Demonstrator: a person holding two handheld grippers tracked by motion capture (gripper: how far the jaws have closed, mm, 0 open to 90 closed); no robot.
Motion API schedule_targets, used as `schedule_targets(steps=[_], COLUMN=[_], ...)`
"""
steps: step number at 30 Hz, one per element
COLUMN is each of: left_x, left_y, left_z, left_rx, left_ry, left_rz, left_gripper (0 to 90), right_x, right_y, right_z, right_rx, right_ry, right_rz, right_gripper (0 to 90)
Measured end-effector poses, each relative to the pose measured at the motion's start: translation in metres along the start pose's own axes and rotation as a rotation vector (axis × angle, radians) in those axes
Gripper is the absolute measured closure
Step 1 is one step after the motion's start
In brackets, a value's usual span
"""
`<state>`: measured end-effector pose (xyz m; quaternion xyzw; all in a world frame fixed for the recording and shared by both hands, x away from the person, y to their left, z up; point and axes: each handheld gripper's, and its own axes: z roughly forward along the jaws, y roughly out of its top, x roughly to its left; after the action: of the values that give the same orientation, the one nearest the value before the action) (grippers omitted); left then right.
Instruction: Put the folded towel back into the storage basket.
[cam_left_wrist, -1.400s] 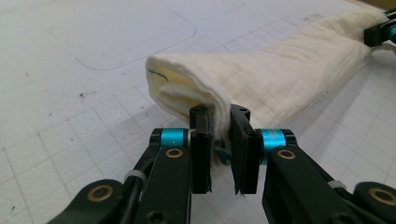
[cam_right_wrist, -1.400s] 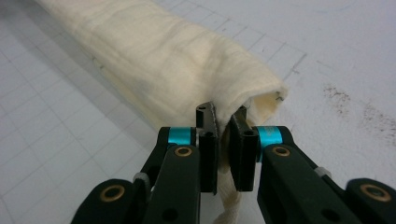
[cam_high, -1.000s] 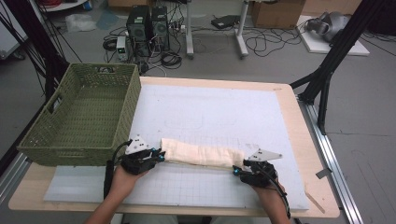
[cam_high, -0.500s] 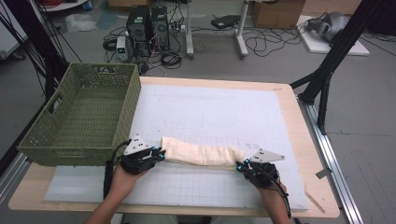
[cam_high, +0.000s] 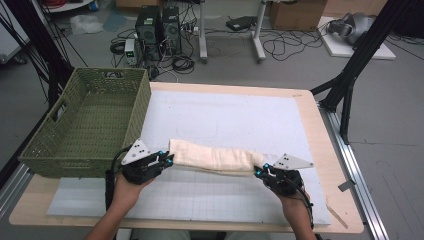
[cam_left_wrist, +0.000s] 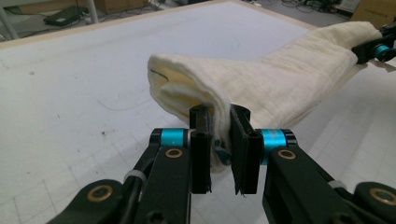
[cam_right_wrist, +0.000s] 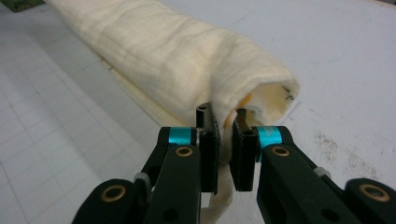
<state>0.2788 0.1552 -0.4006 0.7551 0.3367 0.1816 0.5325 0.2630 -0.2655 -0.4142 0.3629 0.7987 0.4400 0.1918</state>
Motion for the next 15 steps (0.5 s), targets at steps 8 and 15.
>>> schedule_targets(steps=[8,15], left_x=[0.005,0.012], left_y=[0.017,0.029], left_z=[-0.024,-0.047], left_rx=[-0.062,-0.103], left_ry=[0.013,0.045], left_rz=[0.005,0.023], left_gripper=[79.2,79.2], right_x=[-0.003,-0.003], right_y=[0.028,0.062], right_z=[0.003,0.015], right_rx=[-0.042,-0.070], right_ry=[0.021,0.025], right_rz=[-0.030,-0.070], right_gripper=[84.3,84.4])
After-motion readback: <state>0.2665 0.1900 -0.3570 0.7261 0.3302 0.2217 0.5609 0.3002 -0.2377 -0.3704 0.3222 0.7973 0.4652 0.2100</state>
